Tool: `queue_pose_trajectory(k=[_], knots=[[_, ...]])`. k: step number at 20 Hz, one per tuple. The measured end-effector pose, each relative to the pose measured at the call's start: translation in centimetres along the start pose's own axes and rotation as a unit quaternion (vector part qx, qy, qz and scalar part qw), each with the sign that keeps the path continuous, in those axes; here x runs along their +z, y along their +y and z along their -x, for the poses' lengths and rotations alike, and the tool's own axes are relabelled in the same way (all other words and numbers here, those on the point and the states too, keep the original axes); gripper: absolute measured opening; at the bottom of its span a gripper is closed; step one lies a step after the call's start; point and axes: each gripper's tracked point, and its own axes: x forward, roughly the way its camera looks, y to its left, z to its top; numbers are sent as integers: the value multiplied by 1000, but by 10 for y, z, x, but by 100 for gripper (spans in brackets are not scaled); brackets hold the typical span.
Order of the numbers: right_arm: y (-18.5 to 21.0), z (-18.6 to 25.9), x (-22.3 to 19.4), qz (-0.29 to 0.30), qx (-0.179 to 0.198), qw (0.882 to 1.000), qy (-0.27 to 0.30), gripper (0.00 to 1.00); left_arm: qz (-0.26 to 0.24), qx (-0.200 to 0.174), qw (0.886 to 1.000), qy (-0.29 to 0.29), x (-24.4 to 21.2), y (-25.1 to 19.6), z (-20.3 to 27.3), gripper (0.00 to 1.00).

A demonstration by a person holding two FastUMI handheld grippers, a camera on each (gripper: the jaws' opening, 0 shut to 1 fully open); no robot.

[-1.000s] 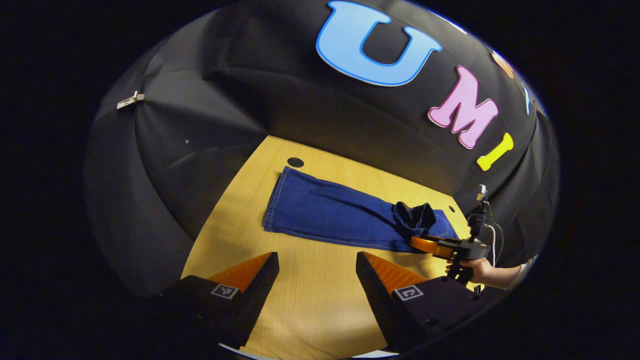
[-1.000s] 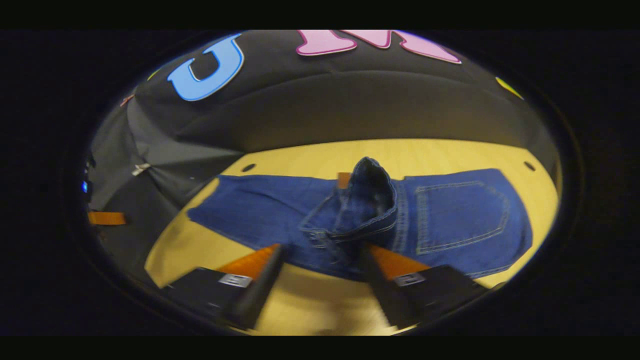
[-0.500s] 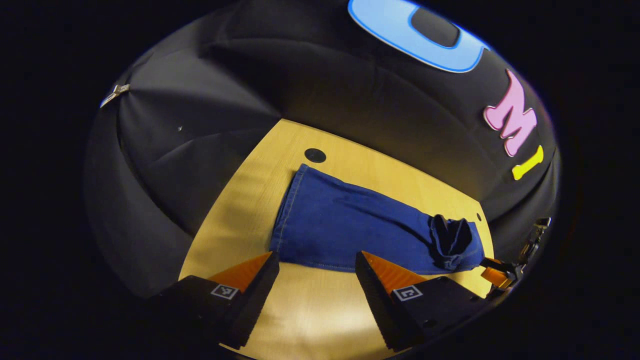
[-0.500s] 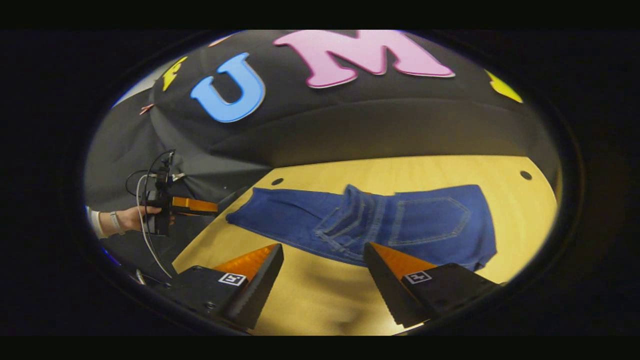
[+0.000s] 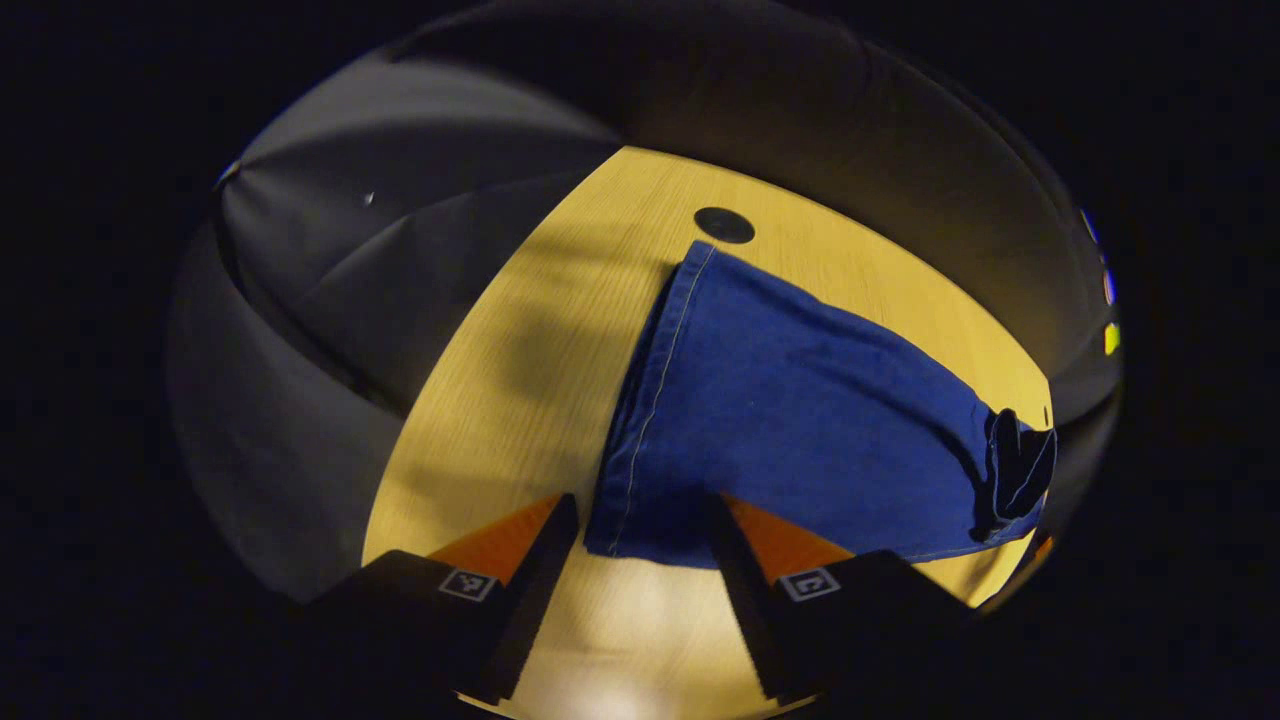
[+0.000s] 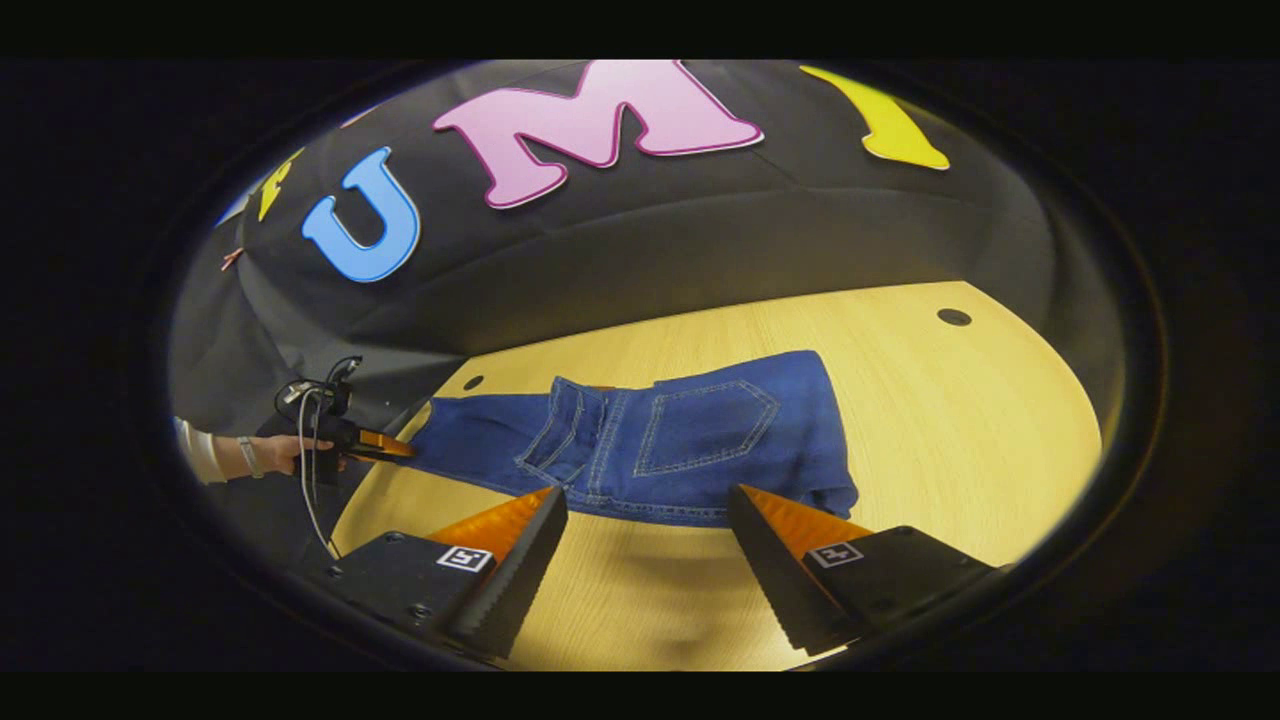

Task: Grasp the waist and the cuffs of the jeans and fold them to make the two legs overlap; first hold the waist and fold one-third of the jeans toward the cuffs, then hold the cuffs and fold the remaining one-third in the same direction to finish folding.

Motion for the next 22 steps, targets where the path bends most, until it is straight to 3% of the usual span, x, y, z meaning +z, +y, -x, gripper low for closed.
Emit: queue_pose_trajectory(k=[2,3,4,6,7,9,10,11,15,18,22], knots=[[1,-1,1,-4,3,1000,2,98,-37,3,999,31,-3,-5,-6,85],[-1,1,1,-6,3,1000,3,91,-49,7,998,34,-2,-8,-7,87],[-1,0,2,-7,2,1000,4,98,-53,12,998,35,-4,-11,-8,81],[-2,2,3,-7,5,1000,4,98,-38,6,999,27,-2,-19,-7,75],[-3,4,4,-8,6,1000,4,98,-26,-6,999,20,-1,-25,-10,58],[-5,4,4,-10,7,1000,8,98,-13,-17,1000,3,2,-30,-9,35],[-7,5,5,-10,6,1000,8,98,-2,-18,1000,1,1,-32,-9,31],[-6,6,5,-10,7,1000,8,98,5,-18,1000,-9,4,-32,-8,18],[-6,13,7,-6,14,1000,8,98,-1,-21,1000,-17,12,-40,1,8],[-10,17,10,-3,16,1000,6,98,-24,-34,995,-86,38,-59,34,7],[-15,29,16,8,30,999,5,98,-82,-80,982,-152,60,-109,99,7]])
